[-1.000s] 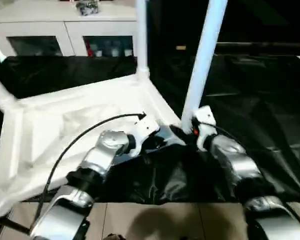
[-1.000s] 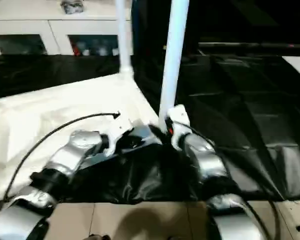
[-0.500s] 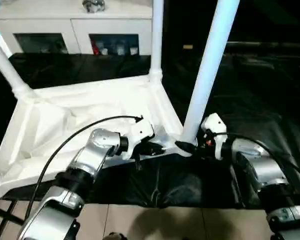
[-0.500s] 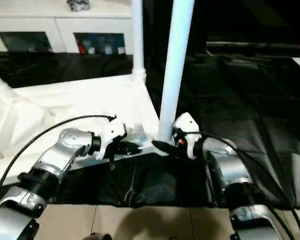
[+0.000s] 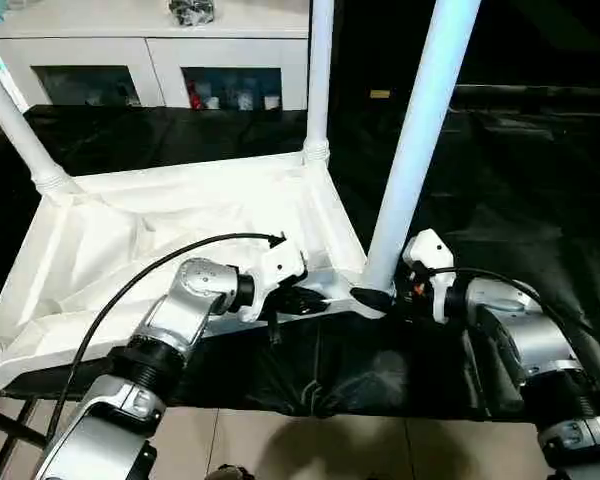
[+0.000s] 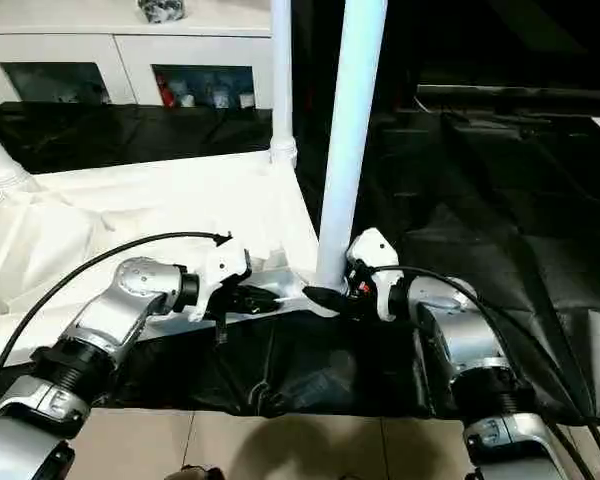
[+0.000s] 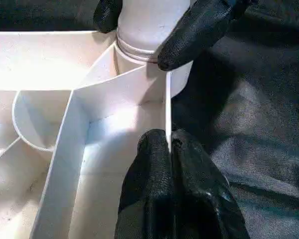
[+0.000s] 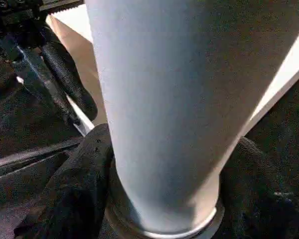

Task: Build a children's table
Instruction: Rotate leg to tighten

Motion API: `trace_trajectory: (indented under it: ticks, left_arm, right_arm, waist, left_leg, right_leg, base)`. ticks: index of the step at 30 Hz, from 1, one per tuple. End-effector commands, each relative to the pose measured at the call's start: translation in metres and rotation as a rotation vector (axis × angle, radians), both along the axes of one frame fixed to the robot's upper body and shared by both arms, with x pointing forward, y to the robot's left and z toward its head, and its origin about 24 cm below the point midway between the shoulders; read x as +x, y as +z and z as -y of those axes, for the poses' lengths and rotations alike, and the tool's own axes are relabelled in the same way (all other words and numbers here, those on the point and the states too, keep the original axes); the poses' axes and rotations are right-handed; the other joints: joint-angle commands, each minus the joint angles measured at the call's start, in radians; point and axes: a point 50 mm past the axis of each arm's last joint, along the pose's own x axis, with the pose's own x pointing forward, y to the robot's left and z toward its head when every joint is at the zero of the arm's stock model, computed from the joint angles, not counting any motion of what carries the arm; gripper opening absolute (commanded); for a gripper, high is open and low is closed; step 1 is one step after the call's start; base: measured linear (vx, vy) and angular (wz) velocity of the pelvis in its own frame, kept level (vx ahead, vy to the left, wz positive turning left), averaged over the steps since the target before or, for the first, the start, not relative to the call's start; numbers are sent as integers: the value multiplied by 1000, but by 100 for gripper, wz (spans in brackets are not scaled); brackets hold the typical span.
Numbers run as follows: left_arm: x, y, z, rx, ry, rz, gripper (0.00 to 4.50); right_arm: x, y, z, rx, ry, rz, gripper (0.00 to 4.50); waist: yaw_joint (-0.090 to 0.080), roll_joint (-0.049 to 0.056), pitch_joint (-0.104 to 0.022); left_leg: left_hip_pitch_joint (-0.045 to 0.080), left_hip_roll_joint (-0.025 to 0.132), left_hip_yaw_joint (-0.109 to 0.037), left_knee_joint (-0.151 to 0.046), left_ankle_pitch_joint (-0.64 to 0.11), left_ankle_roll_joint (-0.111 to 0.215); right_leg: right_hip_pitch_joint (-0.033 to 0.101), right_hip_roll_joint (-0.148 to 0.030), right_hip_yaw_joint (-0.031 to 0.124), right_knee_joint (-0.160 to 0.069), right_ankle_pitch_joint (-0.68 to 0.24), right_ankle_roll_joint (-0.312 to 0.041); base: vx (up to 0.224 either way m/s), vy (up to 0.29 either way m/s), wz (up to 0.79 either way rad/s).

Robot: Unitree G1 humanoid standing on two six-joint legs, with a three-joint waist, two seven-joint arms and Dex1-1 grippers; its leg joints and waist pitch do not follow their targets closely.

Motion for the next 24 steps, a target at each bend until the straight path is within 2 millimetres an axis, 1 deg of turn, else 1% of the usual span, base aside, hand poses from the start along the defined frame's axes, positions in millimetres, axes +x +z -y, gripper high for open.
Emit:
trace_trajectory:
  ticks: [1, 2, 3, 4, 5, 6, 7, 8, 10, 11, 12, 13, 14, 16, 17, 18, 19, 21, 23, 24]
  left_arm:
    - [8, 15, 14, -73, 55, 87, 0]
    - [9, 14, 15, -73, 68, 90, 0]
    - [11, 14, 19, -73, 100, 100, 0]
    - [14, 14, 24, -75, 145, 108, 0]
    - [17, 15, 29, -78, 178, 111, 0]
    - [17, 15, 30, -78, 183, 112, 0]
    - [18, 15, 32, -79, 194, 113, 0]
    - [20, 16, 37, -85, 227, 114, 0]
    - [24, 18, 46, -93, 272, 120, 0]
    - [25, 18, 52, -99, 291, 121, 0]
    - [25, 19, 57, -101, 302, 125, 0]
    - [26, 19, 60, -102, 311, 129, 0]
    - [25, 19, 63, -103, 303, 136, 0]
    - [24, 19, 64, -103, 295, 136, 0]
    - [23, 20, 65, -110, 283, 136, 0]
    - [23, 20, 65, -112, 278, 137, 0]
    - [22, 20, 63, -114, 254, 142, 0]
    - [21, 19, 62, -115, 240, 142, 0]
    - [19, 19, 58, -118, 211, 143, 0]
    - [18, 19, 56, -120, 195, 142, 0]
  right_arm:
    - [5, -3, -16, 28, -56, 20, 269]
    - [8, -4, -17, 27, -94, 20, 269]
    - [12, -7, -19, 21, -166, 27, 269]
    - [18, -10, -21, 23, -251, 30, 269]
    - [22, -12, -25, 36, -324, 22, 269]
    - [22, -13, -25, 38, -336, 21, 269]
    - [24, -14, -27, 46, -365, 15, 269]
    - [27, -14, -31, 55, -420, 15, 269]
    - [33, -16, -40, 56, -516, 17, 269]
    - [36, -17, -45, 51, -575, 20, 269]
    - [38, -18, -51, 43, -612, 24, 269]
    - [40, -18, -54, 37, -637, 28, 269]
    - [41, -18, -60, 38, -639, 35, 269]
    - [41, -18, -62, 41, -636, 37, 269]
    - [42, -16, -65, 71, -627, 32, 269]
    - [42, -15, -66, 91, -620, 24, 324]
    - [42, -14, -65, 110, -604, 13, 338]
    - [43, -14, -63, 116, -600, 13, 338]
    - [44, -12, -59, 99, -593, 39, 371]
    - [45, -11, -57, 86, -585, 61, 371]
  waist:
    - [-6, -18, -67]
    - [-12, -17, -68]
    - [-14, -20, -69]
    - [-18, -19, -66]
    - [-24, -18, -67]
    - [-24, -18, -67]
    - [-28, -19, -67]
    - [-31, -17, -67]
    - [-34, -15, -68]
    - [-34, -13, -70]
    - [-37, -12, -71]
    - [-37, -12, -73]
    - [-36, -14, -74]
    - [-34, -13, -74]
    - [-32, -14, -75]
    - [-31, -13, -75]
    - [-31, -16, -75]
    - [-29, -14, -75]
    - [-30, -14, -75]
    - [-29, -14, -75]
  left_leg:
    - [27, 7, -4, -59, -360, 24]
    - [28, 5, -6, -59, -368, 16]
    - [27, 4, -6, -59, -365, 11]
    - [28, 3, -7, -60, -377, 5]
    - [30, 2, -8, -59, -391, 1]
    - [30, 2, -8, -59, -391, 1]
    - [31, 1, -9, -59, -398, 1]
    - [29, 0, -8, -59, -397, 4]
    - [27, -1, -9, -59, -387, 4]
    - [28, 0, -8, -58, -381, 0]
    - [27, -1, -8, -58, -375, -3]
    - [26, -2, -9, -58, -365, -2]
    - [26, -1, -8, -57, -358, 5]
    - [26, -1, -6, -55, -350, 16]
    - [24, -1, -5, -54, -331, 30]
    - [25, 0, -4, -54, -332, 33]
    - [23, 0, -4, -53, -326, 38]
    - [24, 1, -4, -54, -322, 46]
    - [22, 1, -4, -54, -318, 44]
    - [24, 2, -4, -54, -321, 43]
  right_leg:
    - [33, -19, 2, -71, -374, -175]
    - [33, -19, 0, -73, -392, -171]
    - [33, -19, 0, -73, -394, -168]
    - [30, -19, 0, -76, -418, -161]
    - [29, -19, -1, -79, -440, -155]
    - [29, -19, -1, -79, -440, -155]
    - [30, -18, -2, -82, -450, -148]
    - [27, -18, 0, -83, -439, -149]
    - [30, -17, -1, -81, -423, -152]
    - [28, -18, -1, -79, -409, -156]
    - [29, -18, 0, -78, -399, -160]
    - [32, -18, -2, -77, -381, -163]
    - [34, -17, -1, -75, -355, -168]
    - [34, -18, 0, -74, -329, -174]
    - [38, -16, -1, -70, -289, -183]
    - [37, -16, -1, -70, -284, -186]
    - [40, -17, -1, -68, -274, -191]
    - [41, -17, -1, -68, -270, -195]
    - [43, -18, -1, -67, -272, -198]
    - [41, -19, -1, -68, -274, -199]
  base:
    - [0, 0, 0]
    - [0, 0, 0]
    - [0, 0, 0]
    - [0, 0, 0]
    - [0, 0, 0]
    - [0, 0, 0]
    - [0, 0, 0]
    - [0, 0, 0]
    - [0, 0, 0]
    - [0, 0, 0]
    - [0, 0, 0]
    - [0, 0, 0]
    - [0, 0, 0]
    - [0, 0, 0]
    - [0, 0, 0]
    - [0, 0, 0]
    - [0, 0, 0]
    - [0, 0, 0]
    - [0, 0, 0]
    - [0, 0, 0]
